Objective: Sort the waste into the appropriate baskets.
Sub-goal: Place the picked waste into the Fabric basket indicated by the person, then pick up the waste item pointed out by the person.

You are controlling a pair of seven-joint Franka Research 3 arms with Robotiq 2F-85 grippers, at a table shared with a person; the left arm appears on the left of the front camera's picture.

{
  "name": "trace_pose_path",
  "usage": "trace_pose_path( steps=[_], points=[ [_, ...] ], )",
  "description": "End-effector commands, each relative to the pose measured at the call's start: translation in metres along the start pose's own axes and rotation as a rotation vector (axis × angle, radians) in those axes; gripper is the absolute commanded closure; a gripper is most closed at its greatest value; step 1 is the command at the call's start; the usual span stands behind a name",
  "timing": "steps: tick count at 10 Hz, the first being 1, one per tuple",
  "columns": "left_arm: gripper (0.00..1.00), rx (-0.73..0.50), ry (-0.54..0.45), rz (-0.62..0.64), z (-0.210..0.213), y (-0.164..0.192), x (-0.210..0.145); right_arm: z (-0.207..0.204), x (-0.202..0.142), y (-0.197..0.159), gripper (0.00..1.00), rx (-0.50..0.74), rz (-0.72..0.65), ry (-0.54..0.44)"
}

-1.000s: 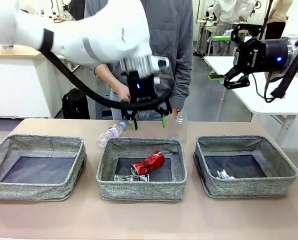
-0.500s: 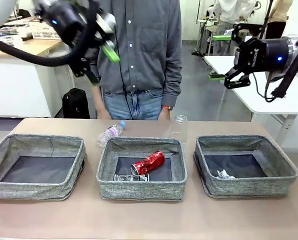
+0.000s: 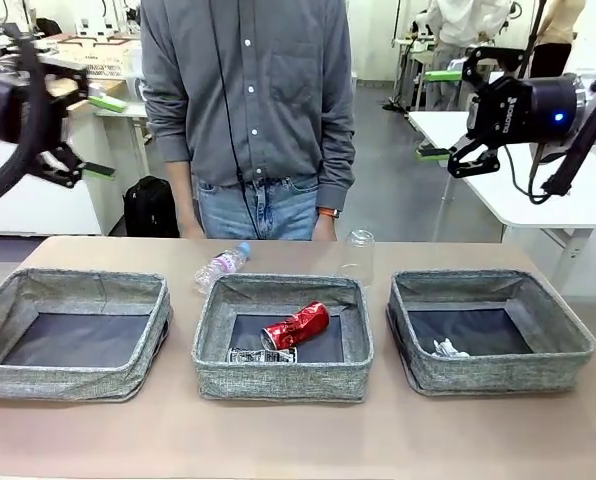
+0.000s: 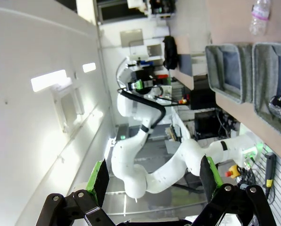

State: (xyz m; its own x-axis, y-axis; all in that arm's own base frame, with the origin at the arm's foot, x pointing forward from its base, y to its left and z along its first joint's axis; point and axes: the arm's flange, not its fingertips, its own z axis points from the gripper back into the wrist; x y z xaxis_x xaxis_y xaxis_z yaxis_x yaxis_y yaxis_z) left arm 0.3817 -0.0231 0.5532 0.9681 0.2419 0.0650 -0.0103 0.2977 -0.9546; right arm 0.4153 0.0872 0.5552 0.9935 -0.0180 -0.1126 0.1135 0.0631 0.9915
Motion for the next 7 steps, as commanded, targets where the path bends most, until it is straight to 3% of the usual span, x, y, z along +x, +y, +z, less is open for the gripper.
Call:
trace_pose_path(
  steps=[1,7],
  points=[
    [0.0,0.057,0.149,-0.063,-0.0162,-0.0227,0.018,-0.0004,-0.0003,0.0024,0.0,0.009,0.005,0.001],
    [0.0,0.057,0.149,-0.063,-0.0162,-0.0227,0.018,-0.0004,-0.0003,0.0024,0.0,0.009,0.005,0.001]
  ],
)
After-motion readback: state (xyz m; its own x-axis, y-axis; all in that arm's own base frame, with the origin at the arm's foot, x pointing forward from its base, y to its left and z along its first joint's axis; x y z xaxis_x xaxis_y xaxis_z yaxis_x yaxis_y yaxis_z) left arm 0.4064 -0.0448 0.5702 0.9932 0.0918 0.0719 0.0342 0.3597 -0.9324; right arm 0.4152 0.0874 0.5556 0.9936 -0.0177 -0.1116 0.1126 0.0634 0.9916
